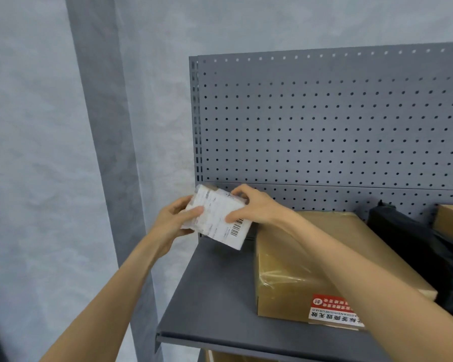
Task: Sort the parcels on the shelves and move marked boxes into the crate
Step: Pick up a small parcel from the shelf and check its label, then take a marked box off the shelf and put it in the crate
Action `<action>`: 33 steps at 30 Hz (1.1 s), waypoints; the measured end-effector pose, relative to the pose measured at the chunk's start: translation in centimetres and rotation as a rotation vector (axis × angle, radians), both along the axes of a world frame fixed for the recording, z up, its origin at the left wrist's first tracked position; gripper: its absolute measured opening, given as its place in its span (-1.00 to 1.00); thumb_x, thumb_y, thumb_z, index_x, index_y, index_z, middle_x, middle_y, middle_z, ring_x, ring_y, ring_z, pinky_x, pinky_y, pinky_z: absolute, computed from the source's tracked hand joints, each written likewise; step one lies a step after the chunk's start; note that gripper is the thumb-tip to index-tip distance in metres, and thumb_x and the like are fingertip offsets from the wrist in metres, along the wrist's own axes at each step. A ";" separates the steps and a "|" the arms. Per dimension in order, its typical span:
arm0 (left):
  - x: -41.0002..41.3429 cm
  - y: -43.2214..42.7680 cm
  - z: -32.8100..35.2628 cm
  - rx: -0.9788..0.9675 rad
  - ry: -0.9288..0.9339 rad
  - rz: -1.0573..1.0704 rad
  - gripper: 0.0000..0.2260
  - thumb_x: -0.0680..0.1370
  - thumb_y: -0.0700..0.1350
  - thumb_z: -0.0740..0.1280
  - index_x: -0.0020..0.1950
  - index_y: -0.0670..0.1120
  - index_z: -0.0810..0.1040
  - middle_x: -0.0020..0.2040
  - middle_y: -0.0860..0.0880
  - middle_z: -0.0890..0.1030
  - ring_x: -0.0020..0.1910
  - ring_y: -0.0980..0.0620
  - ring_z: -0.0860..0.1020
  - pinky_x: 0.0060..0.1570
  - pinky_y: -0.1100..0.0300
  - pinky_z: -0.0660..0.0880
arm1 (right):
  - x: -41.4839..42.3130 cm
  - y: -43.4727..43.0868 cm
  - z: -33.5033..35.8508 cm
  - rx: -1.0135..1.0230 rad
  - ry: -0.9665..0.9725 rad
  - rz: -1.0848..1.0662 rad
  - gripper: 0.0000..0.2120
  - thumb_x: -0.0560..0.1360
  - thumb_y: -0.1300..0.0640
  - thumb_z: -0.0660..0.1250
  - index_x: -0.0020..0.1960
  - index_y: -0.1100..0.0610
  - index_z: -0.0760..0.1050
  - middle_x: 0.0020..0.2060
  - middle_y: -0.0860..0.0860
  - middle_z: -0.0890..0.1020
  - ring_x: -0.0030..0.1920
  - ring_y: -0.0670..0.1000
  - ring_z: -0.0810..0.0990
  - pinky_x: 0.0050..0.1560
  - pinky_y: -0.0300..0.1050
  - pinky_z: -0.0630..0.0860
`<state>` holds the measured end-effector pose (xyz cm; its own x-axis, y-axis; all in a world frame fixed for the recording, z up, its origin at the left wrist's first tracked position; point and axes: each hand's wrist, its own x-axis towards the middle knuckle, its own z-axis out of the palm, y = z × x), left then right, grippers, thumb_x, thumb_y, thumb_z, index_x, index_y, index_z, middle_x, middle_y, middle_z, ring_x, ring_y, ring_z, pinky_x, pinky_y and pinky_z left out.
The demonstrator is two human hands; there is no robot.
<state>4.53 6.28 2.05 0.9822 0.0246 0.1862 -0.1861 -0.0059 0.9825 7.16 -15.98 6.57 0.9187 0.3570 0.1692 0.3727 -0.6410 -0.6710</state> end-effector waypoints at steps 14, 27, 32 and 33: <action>3.6 -0.4 -5.2 0.330 0.047 0.083 -0.66 0.43 -0.21 0.49 0.15 -0.02 0.51 0.19 -0.04 0.59 0.11 -0.06 0.59 0.08 -0.03 0.55 | 2.6 1.5 -2.5 -0.637 -0.173 -0.019 -0.23 0.37 -0.07 0.49 0.48 0.00 0.23 0.36 0.10 0.32 0.38 0.15 0.22 0.26 0.15 0.40; -7.0 -8.5 -0.9 0.389 -0.135 -0.150 -0.58 0.35 0.30 0.42 0.19 0.33 0.47 0.30 0.30 0.42 0.31 0.20 0.40 0.24 0.06 0.45 | -10.7 -15.6 -2.2 -0.326 -0.103 -0.548 -0.43 0.45 -0.22 0.35 0.38 0.01 0.41 0.35 0.08 0.40 0.37 0.18 0.31 0.29 0.08 0.37; -9.7 -11.8 -3.2 0.441 -0.029 -0.352 -0.26 0.12 0.29 0.54 0.24 0.34 0.34 0.25 0.22 0.43 0.21 0.16 0.47 0.26 0.05 0.45 | -13.2 -18.8 -4.1 -0.180 -0.082 -0.534 -0.45 0.48 -0.13 0.37 0.39 0.09 0.43 0.35 0.08 0.42 0.33 0.06 0.42 0.16 -0.20 0.29; -10.0 -12.3 -3.7 0.421 -0.048 -0.339 -0.25 0.13 0.20 0.59 0.23 0.33 0.33 0.20 0.22 0.45 0.15 0.18 0.50 0.20 0.09 0.48 | -13.4 -18.8 -4.4 -0.179 -0.116 -0.527 -0.48 0.48 -0.12 0.37 0.36 0.09 0.45 0.33 0.06 0.45 0.30 0.04 0.43 0.13 -0.23 0.28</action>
